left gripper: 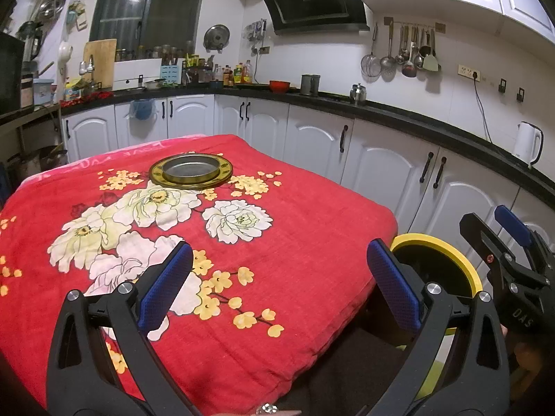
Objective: Collect trash
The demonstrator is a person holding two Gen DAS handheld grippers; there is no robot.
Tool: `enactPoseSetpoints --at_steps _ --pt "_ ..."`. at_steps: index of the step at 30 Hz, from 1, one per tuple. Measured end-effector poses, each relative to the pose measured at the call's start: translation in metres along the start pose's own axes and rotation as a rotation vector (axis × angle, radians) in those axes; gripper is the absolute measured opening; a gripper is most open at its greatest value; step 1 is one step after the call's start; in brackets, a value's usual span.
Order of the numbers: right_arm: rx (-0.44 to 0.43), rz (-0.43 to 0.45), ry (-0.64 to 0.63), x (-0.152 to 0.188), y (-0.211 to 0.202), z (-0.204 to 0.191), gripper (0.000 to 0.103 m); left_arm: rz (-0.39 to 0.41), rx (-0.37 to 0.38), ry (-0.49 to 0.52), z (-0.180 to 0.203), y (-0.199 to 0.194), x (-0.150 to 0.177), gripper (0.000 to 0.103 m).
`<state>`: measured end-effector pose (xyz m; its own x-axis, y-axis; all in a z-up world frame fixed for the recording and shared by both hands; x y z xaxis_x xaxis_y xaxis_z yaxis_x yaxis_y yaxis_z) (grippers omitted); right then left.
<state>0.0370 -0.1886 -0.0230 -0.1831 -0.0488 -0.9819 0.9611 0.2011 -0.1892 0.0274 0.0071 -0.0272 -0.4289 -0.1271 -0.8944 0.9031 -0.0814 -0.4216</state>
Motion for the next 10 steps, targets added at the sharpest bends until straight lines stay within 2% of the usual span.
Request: enactPoseSetpoints --at_steps 6,8,10 --pt "-0.034 -0.005 0.001 -0.008 0.009 -0.005 0.097 -0.019 0.001 -0.034 -0.012 0.001 -0.005 0.092" --pt "-0.095 -0.024 -0.013 -0.017 0.020 -0.024 0.097 -0.035 -0.046 -0.057 -0.035 -0.001 -0.016 0.092" --pt "-0.161 -0.045 -0.034 -0.029 0.032 -0.049 0.097 -0.056 -0.153 -0.104 -0.082 -0.011 -0.032 0.092"
Point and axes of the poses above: each gripper's, at about its wrist camera, not at the fingertips, and y roughly the way its jaws point, z to its right, x to its underside, the point moved 4 cm from there along y, roughly the way its jaws point, and after that the axes turned 9 degrees about x, right-handed, at the moved point
